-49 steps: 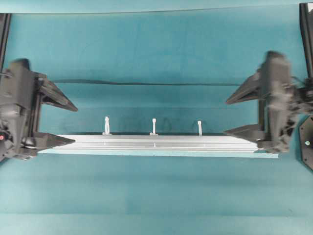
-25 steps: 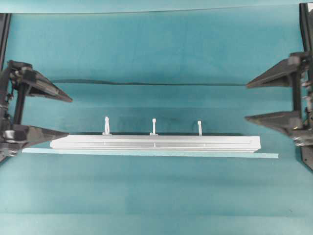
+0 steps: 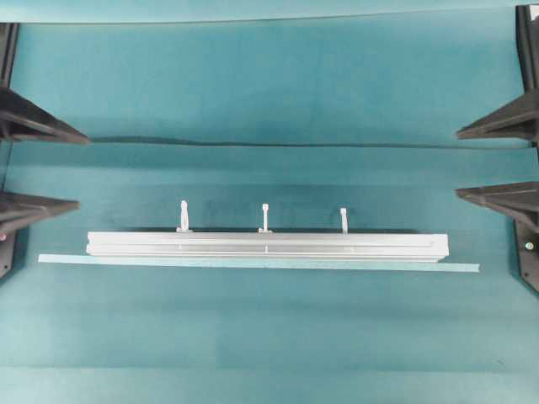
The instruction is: Lift the large metal rail with both hands.
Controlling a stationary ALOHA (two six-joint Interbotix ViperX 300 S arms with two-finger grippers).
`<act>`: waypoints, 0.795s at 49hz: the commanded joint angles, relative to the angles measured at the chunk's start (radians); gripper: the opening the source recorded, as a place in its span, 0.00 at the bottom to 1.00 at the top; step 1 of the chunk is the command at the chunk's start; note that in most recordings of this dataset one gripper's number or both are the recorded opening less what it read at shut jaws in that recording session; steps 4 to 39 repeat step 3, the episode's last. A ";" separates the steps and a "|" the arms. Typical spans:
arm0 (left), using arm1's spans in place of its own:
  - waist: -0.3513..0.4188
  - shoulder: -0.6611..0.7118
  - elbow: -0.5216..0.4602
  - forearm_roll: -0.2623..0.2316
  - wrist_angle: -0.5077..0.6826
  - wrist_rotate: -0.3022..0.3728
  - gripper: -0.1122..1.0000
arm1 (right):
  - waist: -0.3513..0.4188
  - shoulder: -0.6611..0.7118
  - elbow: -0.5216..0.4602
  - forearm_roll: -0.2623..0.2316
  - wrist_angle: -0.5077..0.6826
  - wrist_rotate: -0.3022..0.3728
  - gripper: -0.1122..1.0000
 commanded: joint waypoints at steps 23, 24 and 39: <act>0.006 -0.017 -0.015 0.002 -0.009 -0.002 0.96 | -0.003 -0.040 0.009 -0.002 -0.008 0.005 0.93; 0.006 -0.017 -0.015 0.002 -0.009 -0.002 0.96 | -0.003 -0.040 0.009 -0.002 -0.008 0.005 0.93; 0.006 -0.017 -0.015 0.002 -0.009 -0.002 0.96 | -0.003 -0.040 0.009 -0.002 -0.008 0.005 0.93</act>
